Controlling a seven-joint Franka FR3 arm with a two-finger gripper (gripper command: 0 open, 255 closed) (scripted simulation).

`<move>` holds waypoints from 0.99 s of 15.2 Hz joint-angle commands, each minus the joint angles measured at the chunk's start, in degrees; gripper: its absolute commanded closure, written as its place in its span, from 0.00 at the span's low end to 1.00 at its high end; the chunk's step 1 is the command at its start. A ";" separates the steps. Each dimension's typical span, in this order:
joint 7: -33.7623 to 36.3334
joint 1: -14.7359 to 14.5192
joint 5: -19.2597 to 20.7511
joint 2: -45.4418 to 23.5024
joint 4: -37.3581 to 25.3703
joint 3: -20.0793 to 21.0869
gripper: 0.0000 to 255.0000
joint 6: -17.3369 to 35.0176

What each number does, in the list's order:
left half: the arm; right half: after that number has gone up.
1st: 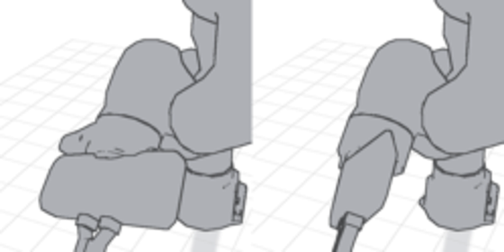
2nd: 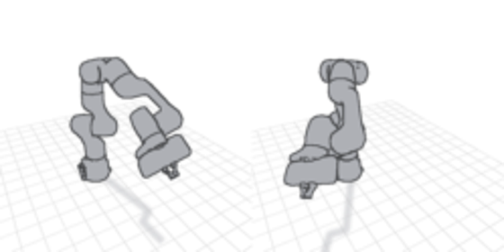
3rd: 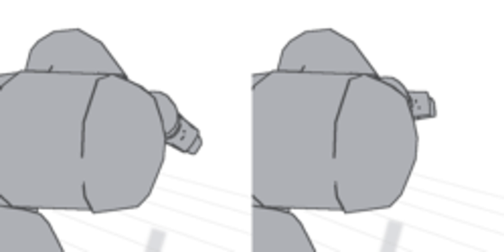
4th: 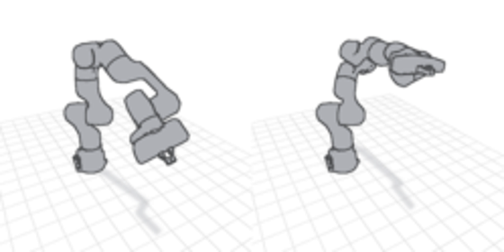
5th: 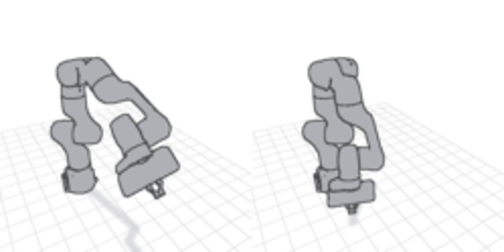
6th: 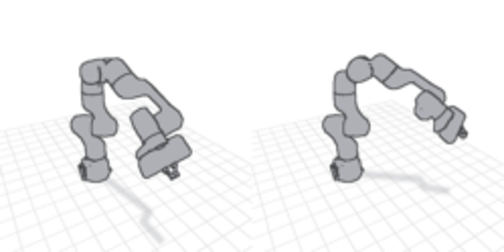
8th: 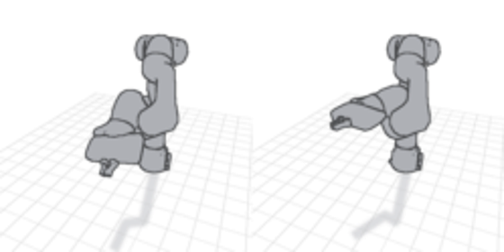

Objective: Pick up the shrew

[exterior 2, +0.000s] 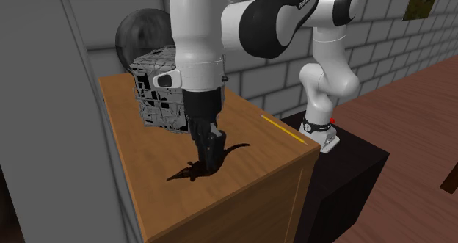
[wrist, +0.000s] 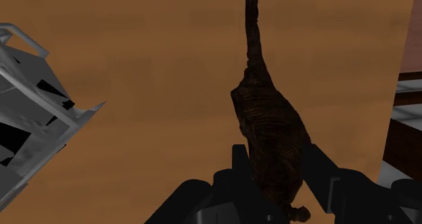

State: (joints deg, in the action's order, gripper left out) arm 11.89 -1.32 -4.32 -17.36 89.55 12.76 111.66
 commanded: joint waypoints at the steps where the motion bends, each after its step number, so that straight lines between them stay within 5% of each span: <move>1: -0.01 -0.09 -0.03 -0.33 0.33 0.08 1.00 -0.04; 15: 1.02 -0.32 0.14 0.10 -8.34 0.15 1.00 -9.05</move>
State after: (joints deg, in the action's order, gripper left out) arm 12.82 -1.64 -4.18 -17.30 82.11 12.91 103.57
